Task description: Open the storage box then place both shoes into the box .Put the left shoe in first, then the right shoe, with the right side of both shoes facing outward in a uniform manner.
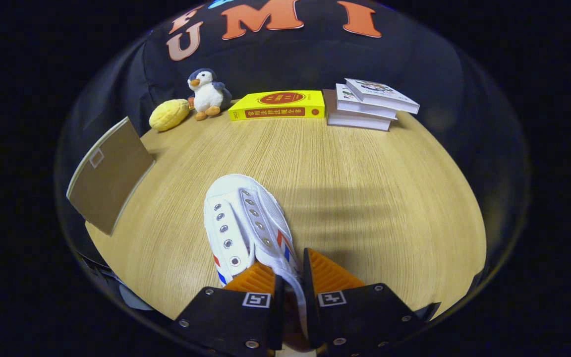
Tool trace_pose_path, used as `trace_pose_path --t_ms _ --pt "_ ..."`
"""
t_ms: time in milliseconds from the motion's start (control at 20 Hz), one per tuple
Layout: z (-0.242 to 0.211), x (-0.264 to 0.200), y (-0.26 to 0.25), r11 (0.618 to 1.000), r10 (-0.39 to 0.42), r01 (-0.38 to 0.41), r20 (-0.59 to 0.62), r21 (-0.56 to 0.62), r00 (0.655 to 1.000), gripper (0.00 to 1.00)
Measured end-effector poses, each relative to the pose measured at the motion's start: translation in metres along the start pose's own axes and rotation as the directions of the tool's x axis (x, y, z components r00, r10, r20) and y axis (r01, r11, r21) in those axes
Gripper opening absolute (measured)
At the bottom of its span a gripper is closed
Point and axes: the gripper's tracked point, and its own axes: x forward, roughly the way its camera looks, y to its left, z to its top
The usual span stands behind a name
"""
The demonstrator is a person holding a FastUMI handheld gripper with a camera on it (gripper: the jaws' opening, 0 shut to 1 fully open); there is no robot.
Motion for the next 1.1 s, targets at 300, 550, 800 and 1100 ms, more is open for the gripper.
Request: trace_pose_path --t_ms 300,550,800,1100 --pt "-0.006 0.003 -0.001 0.949 0.150 -0.114 -0.100 0.294 0.984 0.13" --pt "0.005 -0.006 0.029 0.888 0.215 -0.155 -0.093 0.433 0.972 0.03" --pt "0.032 -0.018 0.069 0.837 0.266 -0.208 -0.046 0.507 0.963 0.01" --pt "0.092 -0.051 0.142 0.846 0.325 -0.300 0.020 0.441 0.946 0.01"
